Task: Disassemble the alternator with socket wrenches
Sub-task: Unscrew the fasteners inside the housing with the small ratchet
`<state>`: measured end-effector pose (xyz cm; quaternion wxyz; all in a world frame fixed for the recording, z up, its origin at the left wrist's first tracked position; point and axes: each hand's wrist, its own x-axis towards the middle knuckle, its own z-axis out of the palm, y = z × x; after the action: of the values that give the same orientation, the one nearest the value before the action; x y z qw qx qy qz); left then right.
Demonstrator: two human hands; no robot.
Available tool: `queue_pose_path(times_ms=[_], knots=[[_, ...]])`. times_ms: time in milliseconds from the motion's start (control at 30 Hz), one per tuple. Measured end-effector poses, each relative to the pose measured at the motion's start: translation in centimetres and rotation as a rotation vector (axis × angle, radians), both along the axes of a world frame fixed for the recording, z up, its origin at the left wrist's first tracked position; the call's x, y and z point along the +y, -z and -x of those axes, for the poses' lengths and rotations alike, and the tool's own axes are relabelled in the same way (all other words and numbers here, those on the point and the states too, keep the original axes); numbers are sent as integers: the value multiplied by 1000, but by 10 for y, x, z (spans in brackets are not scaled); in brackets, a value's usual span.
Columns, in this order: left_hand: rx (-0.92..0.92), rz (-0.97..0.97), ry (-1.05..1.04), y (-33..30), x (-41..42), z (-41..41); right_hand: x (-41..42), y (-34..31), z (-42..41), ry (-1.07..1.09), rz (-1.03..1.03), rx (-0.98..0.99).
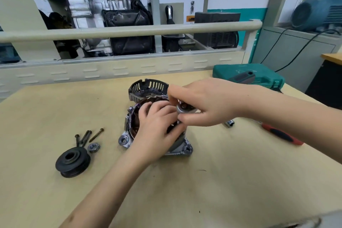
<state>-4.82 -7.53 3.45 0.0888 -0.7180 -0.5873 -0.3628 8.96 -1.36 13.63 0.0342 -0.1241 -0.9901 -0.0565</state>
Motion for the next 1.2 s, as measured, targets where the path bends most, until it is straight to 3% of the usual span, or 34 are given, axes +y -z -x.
queue_pose_path(times_ms=[167,300,600,900,1100,1200], knots=[[-65,-40,10,1,6,0,-3,-9,-2,32,86,-12],[-25,-121,-22,2,8,-3,-5,-18,-8,143,-78,-131],[-51,-192,-56,0,10,-8,-16,-17,-4,252,-289,-140],[18,-59,23,-1,9,3,-3,-26,-10,34,-10,-179],[-9,-108,-37,2,9,4,-12,-15,0,118,-347,-176],[2,-102,-52,2,9,4,-12,-12,1,141,-300,-147]])
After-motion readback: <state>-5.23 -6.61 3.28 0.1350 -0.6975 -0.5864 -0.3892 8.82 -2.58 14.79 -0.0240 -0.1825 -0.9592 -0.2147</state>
